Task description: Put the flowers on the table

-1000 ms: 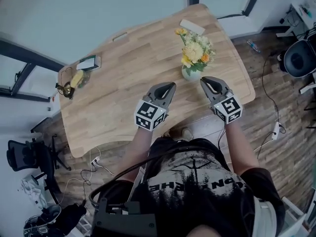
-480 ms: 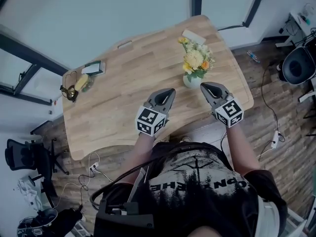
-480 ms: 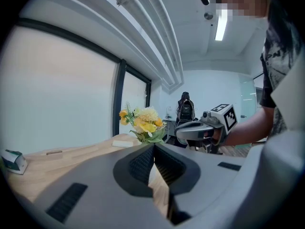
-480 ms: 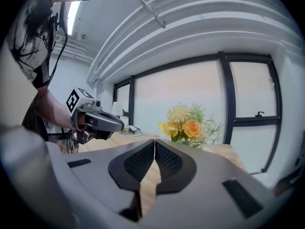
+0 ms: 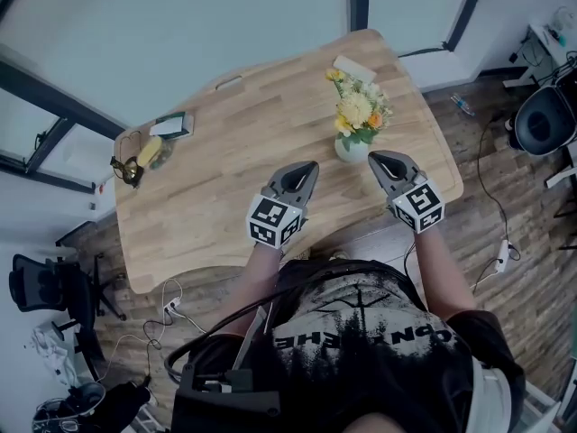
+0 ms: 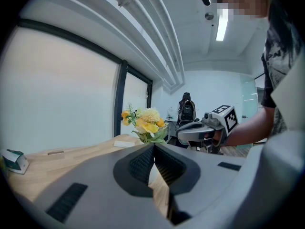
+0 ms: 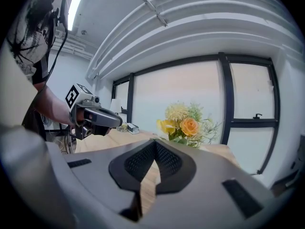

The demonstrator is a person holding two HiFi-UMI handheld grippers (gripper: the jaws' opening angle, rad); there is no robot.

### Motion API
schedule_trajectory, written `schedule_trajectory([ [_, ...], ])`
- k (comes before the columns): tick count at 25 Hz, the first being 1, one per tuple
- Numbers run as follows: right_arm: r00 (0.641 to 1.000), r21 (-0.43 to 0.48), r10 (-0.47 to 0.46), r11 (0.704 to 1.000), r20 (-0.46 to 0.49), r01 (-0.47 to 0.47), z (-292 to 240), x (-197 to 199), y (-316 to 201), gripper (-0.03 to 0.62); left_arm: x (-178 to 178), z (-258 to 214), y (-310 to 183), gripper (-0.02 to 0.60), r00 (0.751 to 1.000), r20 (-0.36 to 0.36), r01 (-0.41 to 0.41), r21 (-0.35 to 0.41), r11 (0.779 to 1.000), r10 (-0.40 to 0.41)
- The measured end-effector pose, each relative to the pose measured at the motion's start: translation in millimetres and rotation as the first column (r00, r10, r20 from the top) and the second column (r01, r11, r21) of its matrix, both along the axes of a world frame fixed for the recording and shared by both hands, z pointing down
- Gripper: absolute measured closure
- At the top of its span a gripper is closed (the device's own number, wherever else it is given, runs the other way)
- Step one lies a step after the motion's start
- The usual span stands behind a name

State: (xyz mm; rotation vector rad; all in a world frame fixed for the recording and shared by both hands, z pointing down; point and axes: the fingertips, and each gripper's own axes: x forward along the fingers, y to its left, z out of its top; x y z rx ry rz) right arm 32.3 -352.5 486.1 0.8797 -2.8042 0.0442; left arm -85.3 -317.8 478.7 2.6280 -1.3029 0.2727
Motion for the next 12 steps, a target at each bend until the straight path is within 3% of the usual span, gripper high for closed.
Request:
schedule_trajectory([
  [12, 1.0, 0.017, 0.001, 1.0, -0.011, -0.001, -2.8, 1.1, -0.7, 0.579, 0.1, -1.3, -0.2, 0.568, 1.0, 0.0, 0.002, 0.001, 1.0, -0.002],
])
